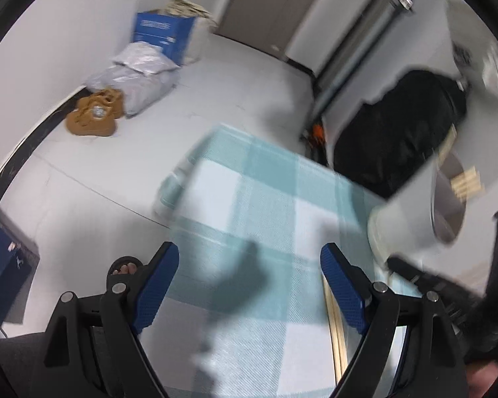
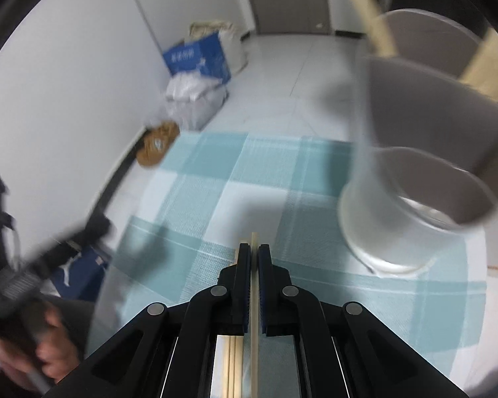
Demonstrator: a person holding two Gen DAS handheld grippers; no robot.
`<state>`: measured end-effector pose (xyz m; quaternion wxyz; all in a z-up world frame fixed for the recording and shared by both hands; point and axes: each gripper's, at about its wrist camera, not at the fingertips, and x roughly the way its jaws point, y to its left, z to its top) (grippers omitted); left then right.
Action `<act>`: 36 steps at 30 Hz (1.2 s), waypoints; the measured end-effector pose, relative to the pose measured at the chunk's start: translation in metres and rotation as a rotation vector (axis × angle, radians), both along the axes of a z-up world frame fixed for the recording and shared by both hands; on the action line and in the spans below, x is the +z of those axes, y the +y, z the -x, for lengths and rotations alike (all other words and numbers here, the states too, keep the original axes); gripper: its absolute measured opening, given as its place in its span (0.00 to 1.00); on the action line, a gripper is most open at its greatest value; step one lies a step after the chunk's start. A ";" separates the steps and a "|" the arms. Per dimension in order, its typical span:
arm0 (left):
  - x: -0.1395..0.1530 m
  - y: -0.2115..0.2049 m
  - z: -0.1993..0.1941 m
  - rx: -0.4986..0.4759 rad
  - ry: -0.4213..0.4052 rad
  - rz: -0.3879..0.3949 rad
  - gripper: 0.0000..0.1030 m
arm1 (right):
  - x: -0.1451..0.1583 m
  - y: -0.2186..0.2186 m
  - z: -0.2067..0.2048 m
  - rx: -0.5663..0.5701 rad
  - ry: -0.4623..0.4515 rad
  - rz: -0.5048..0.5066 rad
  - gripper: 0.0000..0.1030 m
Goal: Organize utensils
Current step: 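Lower the left tool to the pile and grasp a chopstick while the right tool holds its chopstick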
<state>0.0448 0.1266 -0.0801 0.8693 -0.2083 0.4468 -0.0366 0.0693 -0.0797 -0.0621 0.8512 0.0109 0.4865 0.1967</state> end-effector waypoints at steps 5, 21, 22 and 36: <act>-0.008 -0.032 0.001 -0.140 0.046 -0.022 0.82 | 0.016 -0.052 0.017 -0.117 -0.016 -0.188 0.03; -0.023 -0.091 0.022 -0.281 0.179 -0.314 0.82 | -0.019 -0.186 0.039 -0.350 0.058 -0.578 0.03; -0.023 -0.092 0.023 -0.275 0.179 -0.316 0.82 | -0.019 -0.187 0.039 -0.349 0.053 -0.579 0.03; -0.027 -0.100 0.018 -0.201 0.281 -0.364 0.83 | -0.007 -0.201 0.044 -0.335 -0.010 -0.636 0.03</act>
